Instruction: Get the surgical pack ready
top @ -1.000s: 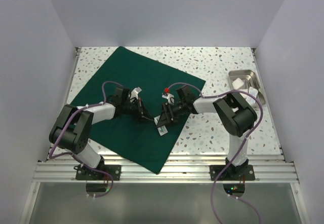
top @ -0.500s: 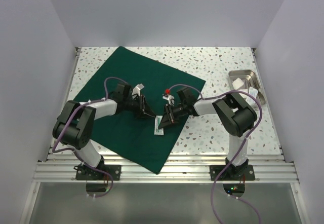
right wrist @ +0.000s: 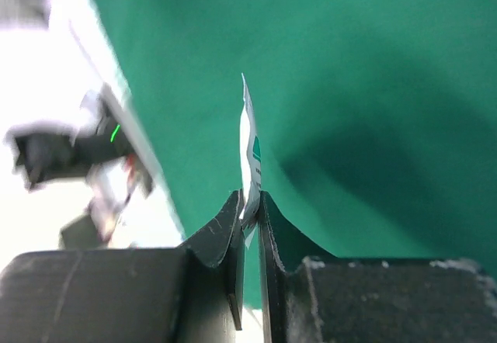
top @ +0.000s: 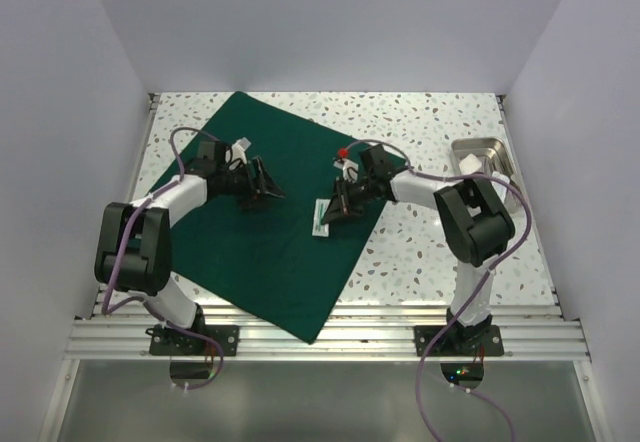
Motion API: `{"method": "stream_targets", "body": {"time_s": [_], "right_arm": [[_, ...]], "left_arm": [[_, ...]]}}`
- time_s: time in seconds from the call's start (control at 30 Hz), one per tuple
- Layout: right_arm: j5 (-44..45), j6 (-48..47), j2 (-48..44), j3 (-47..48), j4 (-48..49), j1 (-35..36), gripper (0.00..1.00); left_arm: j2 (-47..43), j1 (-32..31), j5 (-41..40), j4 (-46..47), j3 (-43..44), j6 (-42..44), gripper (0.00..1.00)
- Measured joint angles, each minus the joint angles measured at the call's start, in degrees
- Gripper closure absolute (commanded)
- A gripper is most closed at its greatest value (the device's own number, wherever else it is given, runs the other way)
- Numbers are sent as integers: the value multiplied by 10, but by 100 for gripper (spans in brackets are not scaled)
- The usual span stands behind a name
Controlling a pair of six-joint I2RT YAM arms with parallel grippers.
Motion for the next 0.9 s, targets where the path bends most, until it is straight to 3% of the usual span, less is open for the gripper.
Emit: {"method": "stream_targets", "body": {"time_s": [0.23, 0.47, 0.67, 0.9], "right_arm": [[139, -36, -34, 66, -112, -190, 91], [269, -36, -51, 104, -139, -394, 91], [332, -29, -56, 103, -150, -482, 89], [350, -33, -46, 113, -166, -514, 89]], "left_arm": [[-26, 0, -40, -16, -18, 34, 33], [-22, -1, -47, -12, -53, 40, 34], [-19, -1, -50, -19, -52, 52, 35], [11, -1, -53, -45, -12, 73, 36]]}}
